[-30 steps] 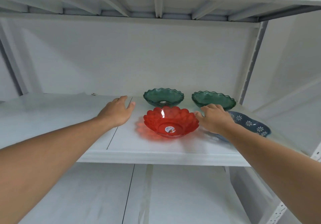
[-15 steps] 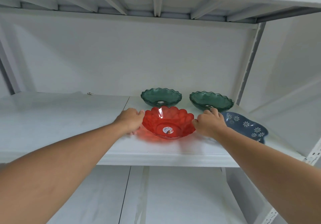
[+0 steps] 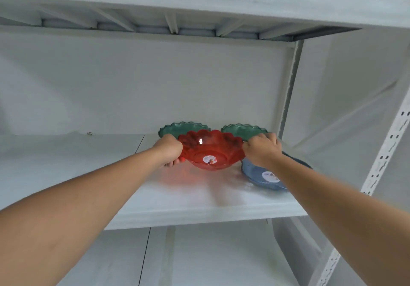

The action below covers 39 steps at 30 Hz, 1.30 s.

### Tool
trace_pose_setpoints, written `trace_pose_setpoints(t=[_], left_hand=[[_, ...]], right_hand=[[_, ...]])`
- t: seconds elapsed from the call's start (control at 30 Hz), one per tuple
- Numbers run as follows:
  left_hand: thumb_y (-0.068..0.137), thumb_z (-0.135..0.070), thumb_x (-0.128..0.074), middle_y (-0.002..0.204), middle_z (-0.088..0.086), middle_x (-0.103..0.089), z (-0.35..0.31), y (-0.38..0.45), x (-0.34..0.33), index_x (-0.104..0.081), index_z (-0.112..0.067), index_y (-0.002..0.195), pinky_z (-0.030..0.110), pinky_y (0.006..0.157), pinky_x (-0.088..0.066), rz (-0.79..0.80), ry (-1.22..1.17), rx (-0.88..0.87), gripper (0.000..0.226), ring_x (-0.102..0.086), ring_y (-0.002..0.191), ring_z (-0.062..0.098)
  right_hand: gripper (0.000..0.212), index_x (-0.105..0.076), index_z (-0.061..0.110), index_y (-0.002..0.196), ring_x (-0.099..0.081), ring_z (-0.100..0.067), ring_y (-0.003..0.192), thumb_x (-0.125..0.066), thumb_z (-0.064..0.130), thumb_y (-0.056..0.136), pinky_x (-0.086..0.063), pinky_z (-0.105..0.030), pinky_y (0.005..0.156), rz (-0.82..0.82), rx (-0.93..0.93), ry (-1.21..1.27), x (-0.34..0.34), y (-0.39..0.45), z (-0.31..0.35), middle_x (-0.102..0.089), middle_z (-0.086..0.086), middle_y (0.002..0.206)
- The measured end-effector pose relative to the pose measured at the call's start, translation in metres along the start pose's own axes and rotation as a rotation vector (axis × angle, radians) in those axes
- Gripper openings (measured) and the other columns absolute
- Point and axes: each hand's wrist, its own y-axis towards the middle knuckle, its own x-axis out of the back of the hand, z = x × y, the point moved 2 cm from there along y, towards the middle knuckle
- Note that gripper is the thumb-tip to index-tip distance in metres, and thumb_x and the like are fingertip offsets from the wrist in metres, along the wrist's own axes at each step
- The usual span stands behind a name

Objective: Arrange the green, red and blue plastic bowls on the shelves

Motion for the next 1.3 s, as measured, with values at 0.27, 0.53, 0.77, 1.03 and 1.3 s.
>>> trace_pose_setpoints(t=[0.27, 0.53, 0.77, 1.03, 1.3], left_hand=[[0.09, -0.008, -0.043, 0.073, 0.017, -0.07, -0.058, -0.002, -0.076, -0.069, -0.001, 0.08, 0.019, 0.041, -0.033, 0.121, 0.003, -0.088, 0.029, -0.047, 0.045, 0.02], [0.085, -0.006, -0.043, 0.067, 0.015, -0.072, -0.095, -0.003, -0.139, -0.075, 0.005, 0.083, 0.02, 0.045, -0.035, 0.188, -0.01, -0.149, 0.034, -0.047, 0.053, 0.022], [0.084, -0.006, -0.041, 0.082, 0.026, -0.078, -0.103, -0.002, -0.15, -0.071, 0.001, 0.079, 0.023, 0.05, -0.036, 0.176, -0.014, -0.164, 0.032, -0.051, 0.061, 0.023], [0.087, -0.008, -0.047, 0.058, 0.007, -0.068, -0.091, 0.008, -0.159, -0.069, -0.006, 0.068, 0.027, 0.051, -0.038, 0.09, 0.249, -0.248, 0.029, -0.058, 0.058, 0.027], [0.094, -0.025, -0.042, 0.091, 0.01, -0.069, -0.065, 0.023, -0.184, -0.059, -0.014, 0.081, 0.033, 0.071, -0.047, 0.062, 0.455, -0.336, 0.024, -0.066, 0.089, 0.033]], right_hand=[[0.038, -0.053, 0.015, 0.09, -0.043, -0.037, 0.12, -0.021, 0.034, 0.086, -0.034, -0.045, 0.106, 0.079, -0.202, 0.108, 0.037, -0.01, -0.093, -0.05, -0.004, 0.085], [0.027, -0.06, 0.005, 0.103, -0.059, -0.037, 0.094, -0.041, 0.024, 0.101, -0.044, -0.034, 0.076, -0.019, -0.231, 0.155, 0.061, -0.026, -0.154, -0.062, -0.018, 0.106], [0.032, -0.063, -0.001, 0.11, -0.056, -0.035, 0.095, -0.037, 0.015, 0.105, -0.043, -0.033, 0.077, -0.008, -0.26, 0.199, 0.06, -0.03, -0.165, -0.064, -0.022, 0.116], [0.027, -0.063, -0.001, 0.101, -0.064, -0.041, 0.095, -0.039, 0.011, 0.1, -0.052, -0.037, 0.078, -0.006, -0.227, 0.143, 0.033, -0.031, -0.165, -0.065, -0.022, 0.103], [0.029, -0.063, 0.009, 0.1, -0.061, -0.038, 0.095, -0.035, 0.017, 0.099, -0.052, -0.04, 0.083, 0.027, -0.167, 0.046, -0.005, -0.024, -0.173, -0.065, -0.018, 0.108]])
